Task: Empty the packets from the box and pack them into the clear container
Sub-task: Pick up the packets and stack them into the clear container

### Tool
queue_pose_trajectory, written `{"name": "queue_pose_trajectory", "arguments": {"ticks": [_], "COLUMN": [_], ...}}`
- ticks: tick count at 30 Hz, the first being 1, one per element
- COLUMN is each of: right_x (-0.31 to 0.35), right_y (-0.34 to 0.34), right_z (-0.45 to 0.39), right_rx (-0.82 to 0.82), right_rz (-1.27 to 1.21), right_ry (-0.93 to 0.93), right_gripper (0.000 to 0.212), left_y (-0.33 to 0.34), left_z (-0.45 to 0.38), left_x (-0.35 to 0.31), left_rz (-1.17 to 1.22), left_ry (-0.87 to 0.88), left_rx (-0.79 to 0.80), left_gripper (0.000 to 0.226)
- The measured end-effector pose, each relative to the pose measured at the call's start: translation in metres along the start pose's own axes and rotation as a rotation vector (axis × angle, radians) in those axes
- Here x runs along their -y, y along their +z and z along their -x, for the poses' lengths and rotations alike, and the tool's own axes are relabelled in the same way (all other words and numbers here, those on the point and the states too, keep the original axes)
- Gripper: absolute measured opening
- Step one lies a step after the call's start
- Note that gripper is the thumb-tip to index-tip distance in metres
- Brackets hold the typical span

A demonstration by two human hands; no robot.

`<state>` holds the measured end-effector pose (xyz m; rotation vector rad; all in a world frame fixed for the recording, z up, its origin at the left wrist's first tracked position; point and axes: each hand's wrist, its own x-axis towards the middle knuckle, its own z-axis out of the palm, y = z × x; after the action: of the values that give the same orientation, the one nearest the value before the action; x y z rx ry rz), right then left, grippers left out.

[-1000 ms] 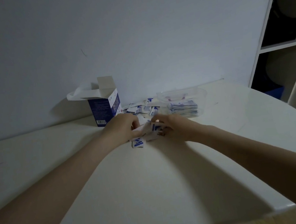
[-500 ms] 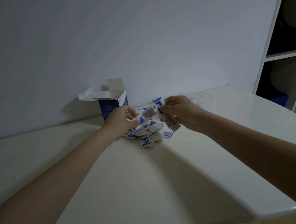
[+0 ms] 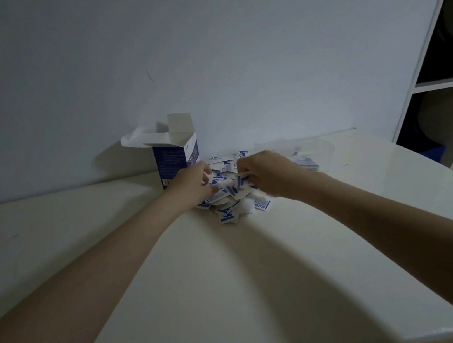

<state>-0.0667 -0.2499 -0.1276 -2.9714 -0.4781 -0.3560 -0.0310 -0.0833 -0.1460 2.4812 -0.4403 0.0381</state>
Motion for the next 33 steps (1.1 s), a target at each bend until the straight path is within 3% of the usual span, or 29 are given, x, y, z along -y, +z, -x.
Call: {"name": "queue_pose_trajectory", "arguments": {"ticks": [2, 5, 7, 9, 12, 15, 17, 20, 22, 27, 33], "right_x": [-0.007, -0.008, -0.011, -0.013, -0.011, -0.002, 0.005, 0.009, 0.004, -0.012, -0.016], "right_y": [0.009, 0.026, 0.036, 0.037, 0.024, 0.010, 0.006, 0.003, 0.001, 0.011, 0.033], "right_z": [0.005, 0.017, 0.023, 0.024, 0.016, 0.008, 0.003, -0.005, -0.007, 0.003, 0.013], "right_rx": [0.079, 0.109, 0.061, 0.015, -0.097, -0.152, -0.122, -0.236, -0.315, -0.140, -0.025], "right_rz": [0.008, -0.068, -0.143, -0.266, -0.598, -1.052, -1.173, -1.026, -0.820, -0.060, -0.087], "right_ry": [-0.048, -0.068, -0.052, 0.026, 0.236, 0.344, 0.353, 0.414, 0.374, 0.056, -0.005], "right_gripper": [0.018, 0.028, 0.019, 0.010, 0.026, 0.034, 0.029, 0.007, 0.012, 0.019, 0.012], "left_y": [0.008, 0.013, 0.011, 0.007, 0.003, 0.002, 0.002, -0.003, -0.007, -0.001, -0.002], "left_z": [-0.002, -0.003, -0.002, -0.004, -0.006, -0.001, 0.000, -0.002, -0.005, -0.012, -0.012], "left_x": [0.003, 0.000, -0.001, 0.002, 0.006, -0.005, -0.014, -0.017, -0.008, 0.015, 0.014], "left_rz": [-0.120, -0.165, -0.141, -0.095, 0.101, 0.308, 0.372, 0.230, 0.035, -0.317, -0.352], "left_ry": [-0.039, -0.036, -0.031, -0.051, -0.062, -0.020, 0.040, 0.134, 0.151, 0.104, 0.172], "left_rx": [0.106, 0.150, 0.152, 0.120, 0.044, 0.034, 0.061, 0.097, 0.091, 0.178, 0.145], "left_gripper": [0.050, 0.033, 0.015, 0.019, 0.036, 0.019, 0.006, 0.006, 0.020, 0.052, 0.023]}}
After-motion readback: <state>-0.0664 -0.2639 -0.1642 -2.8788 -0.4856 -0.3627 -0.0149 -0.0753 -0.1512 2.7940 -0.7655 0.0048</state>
